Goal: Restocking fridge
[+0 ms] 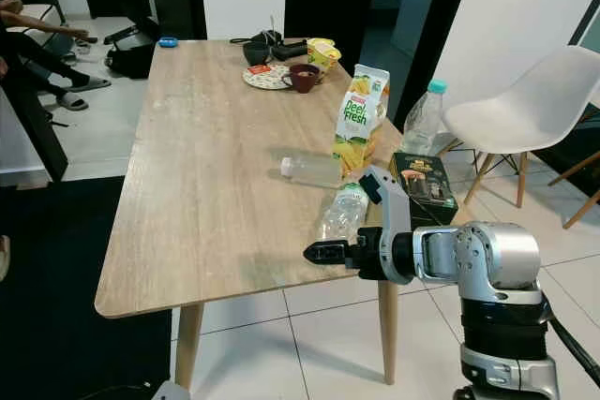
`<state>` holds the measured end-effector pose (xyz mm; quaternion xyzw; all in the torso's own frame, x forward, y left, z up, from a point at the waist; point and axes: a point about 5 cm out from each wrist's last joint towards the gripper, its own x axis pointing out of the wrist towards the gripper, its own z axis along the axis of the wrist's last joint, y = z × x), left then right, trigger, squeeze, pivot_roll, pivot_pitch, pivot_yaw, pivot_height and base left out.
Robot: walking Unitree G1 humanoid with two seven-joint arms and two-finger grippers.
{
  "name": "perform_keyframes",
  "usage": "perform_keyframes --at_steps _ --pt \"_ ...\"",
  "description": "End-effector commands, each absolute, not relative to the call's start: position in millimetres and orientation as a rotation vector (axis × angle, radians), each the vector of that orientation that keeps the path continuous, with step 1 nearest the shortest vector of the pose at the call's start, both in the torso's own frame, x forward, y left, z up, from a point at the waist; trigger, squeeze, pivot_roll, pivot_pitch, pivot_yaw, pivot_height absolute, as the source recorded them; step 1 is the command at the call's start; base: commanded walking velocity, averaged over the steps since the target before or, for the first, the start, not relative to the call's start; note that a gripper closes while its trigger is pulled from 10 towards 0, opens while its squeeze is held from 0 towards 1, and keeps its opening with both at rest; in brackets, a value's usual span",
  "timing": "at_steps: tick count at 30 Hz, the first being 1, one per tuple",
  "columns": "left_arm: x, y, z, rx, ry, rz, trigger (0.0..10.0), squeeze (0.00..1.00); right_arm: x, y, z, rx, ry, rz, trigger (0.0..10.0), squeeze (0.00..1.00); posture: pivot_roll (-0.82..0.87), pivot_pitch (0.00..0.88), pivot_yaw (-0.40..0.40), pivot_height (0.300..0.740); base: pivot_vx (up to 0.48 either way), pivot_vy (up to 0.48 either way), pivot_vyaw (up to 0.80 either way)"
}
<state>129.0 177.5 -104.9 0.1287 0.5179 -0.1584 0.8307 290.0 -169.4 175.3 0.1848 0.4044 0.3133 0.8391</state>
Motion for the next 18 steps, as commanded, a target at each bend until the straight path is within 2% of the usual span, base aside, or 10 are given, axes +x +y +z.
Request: perform_keyframes --at_steps 1,11,18 --pt "106.0 178.4 -112.2 0.259 1.188 -0.341 10.0 0.0 288.3 -168.6 175.5 0.396 0.864 0.652 10.0 0.0 0.01 0.0 -0.06 0.74 0.0 0.0 0.0" --pt "105.8 178.4 -112.3 0.257 1.188 -0.339 10.0 0.0 291.2 -151.9 158.7 0.44 0.838 0.482 10.0 0.0 0.01 0.0 -0.054 0.74 0.0 0.0 0.0" --pt "107.5 178.3 -111.9 0.258 1.184 -0.337 10.0 0.0 299.9 -152.5 163.0 0.331 0.742 0.378 10.0 0.0 0.02 0.0 -0.054 0.74 0.0 0.0 0.0"
